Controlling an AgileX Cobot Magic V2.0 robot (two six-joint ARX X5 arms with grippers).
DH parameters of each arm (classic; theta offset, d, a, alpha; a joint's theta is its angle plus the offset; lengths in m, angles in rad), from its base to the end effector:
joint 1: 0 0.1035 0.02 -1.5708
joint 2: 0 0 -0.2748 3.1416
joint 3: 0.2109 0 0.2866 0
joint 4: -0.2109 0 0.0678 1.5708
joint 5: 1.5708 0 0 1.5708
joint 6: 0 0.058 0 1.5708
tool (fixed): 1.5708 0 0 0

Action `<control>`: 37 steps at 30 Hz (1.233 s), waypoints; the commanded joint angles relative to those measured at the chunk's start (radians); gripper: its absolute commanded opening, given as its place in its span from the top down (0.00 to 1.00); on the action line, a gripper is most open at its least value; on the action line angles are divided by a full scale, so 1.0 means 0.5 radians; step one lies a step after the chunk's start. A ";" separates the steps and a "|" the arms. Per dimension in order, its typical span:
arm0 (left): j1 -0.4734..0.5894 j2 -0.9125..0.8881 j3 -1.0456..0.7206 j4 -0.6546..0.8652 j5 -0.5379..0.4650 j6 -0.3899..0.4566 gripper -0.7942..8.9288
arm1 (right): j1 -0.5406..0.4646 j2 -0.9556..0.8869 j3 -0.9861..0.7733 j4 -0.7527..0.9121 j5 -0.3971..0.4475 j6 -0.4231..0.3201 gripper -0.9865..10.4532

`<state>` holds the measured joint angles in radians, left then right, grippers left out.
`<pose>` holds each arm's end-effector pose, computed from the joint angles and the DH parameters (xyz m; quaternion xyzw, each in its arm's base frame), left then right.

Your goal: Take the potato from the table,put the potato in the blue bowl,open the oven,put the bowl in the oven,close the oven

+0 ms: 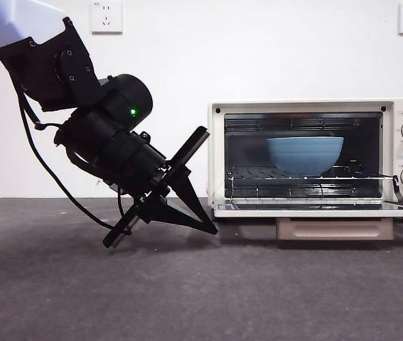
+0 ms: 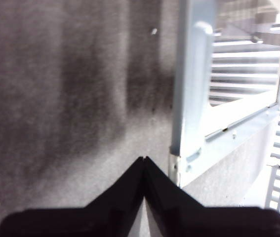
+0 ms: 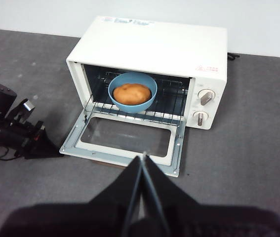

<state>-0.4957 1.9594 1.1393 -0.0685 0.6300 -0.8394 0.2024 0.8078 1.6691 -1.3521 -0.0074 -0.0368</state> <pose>0.3633 -0.2353 0.1048 -0.3375 0.5880 -0.2652 0.6856 0.0764 0.0161 0.4945 -0.0414 0.2399 0.1060 0.9641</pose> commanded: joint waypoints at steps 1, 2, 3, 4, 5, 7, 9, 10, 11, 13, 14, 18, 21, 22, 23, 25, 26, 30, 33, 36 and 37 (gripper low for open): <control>-0.017 0.022 0.001 0.018 -0.004 -0.008 0.92 | 0.002 -0.003 -0.044 -0.033 -0.008 0.015 0.92; -0.017 0.022 0.002 0.019 -0.004 -0.008 0.92 | 0.002 -0.003 -0.056 -0.032 -0.008 0.015 0.92; -0.017 0.022 0.002 0.021 -0.004 -0.009 0.92 | 0.002 -0.003 -0.070 -0.031 -0.008 0.015 0.92; -0.017 0.022 0.002 0.024 -0.004 -0.014 0.92 | 0.002 -0.003 -0.085 -0.028 -0.007 0.015 0.92; -0.017 0.022 0.002 0.030 -0.004 -0.013 0.92 | 0.002 -0.003 -0.101 -0.024 -0.007 0.015 0.92; -0.017 0.022 0.002 0.041 -0.003 -0.018 0.92 | 0.002 -0.004 -0.139 -0.010 -0.007 0.015 0.92; -0.017 0.022 0.002 0.074 0.014 -0.040 0.92 | 0.002 -0.004 -0.171 0.010 -0.008 0.016 0.92; -0.018 0.022 0.002 0.098 0.027 -0.058 0.92 | 0.002 -0.006 -0.180 0.023 -0.011 0.016 0.92; -0.018 0.022 0.002 0.123 0.049 -0.080 0.92 | 0.002 -0.011 -0.183 0.034 -0.027 0.015 0.92; -0.018 0.022 0.003 0.187 0.104 -0.127 0.92 | 0.002 -0.018 -0.183 0.069 -0.079 0.019 0.92; -0.018 0.022 0.003 0.210 0.118 -0.150 0.92 | 0.002 -0.031 -0.183 0.078 -0.100 0.021 0.92; -0.020 0.022 0.016 0.245 0.116 -0.193 0.92 | 0.002 -0.066 -0.183 0.094 -0.112 0.024 0.92; -0.020 0.022 0.060 0.244 0.116 -0.195 0.92 | 0.002 -0.082 -0.183 0.085 -0.111 0.030 0.92; -0.020 0.022 0.085 0.243 0.116 -0.195 0.92 | 0.002 -0.082 -0.183 0.085 -0.112 0.030 0.92; -0.020 0.022 0.111 0.243 0.117 -0.195 0.92 | 0.002 -0.085 -0.183 0.085 -0.112 0.031 0.92; -0.020 0.021 0.179 0.239 0.117 -0.200 0.92 | 0.002 -0.095 -0.183 0.085 -0.112 0.031 0.92; -0.020 0.021 0.214 0.227 0.116 -0.199 0.92 | 0.002 -0.095 -0.183 0.085 -0.112 0.031 0.92; -0.020 0.021 0.369 0.212 0.114 -0.208 0.92 | 0.002 -0.095 -0.183 0.079 -0.112 0.037 0.92; -0.018 0.021 0.488 0.159 0.092 -0.205 0.92 | 0.002 -0.095 -0.183 0.084 -0.112 0.037 0.92; -0.010 0.021 0.586 0.114 0.021 -0.198 0.92 | 0.002 -0.095 -0.183 0.083 -0.112 0.037 0.92; -0.006 0.021 0.611 0.115 -0.006 -0.198 0.92 | 0.002 -0.095 -0.183 0.083 -0.112 0.037 0.92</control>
<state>-0.5014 1.9648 1.4433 -0.0063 0.6376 -0.9440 0.2024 0.7650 1.5833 -1.3155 -0.0605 -0.0296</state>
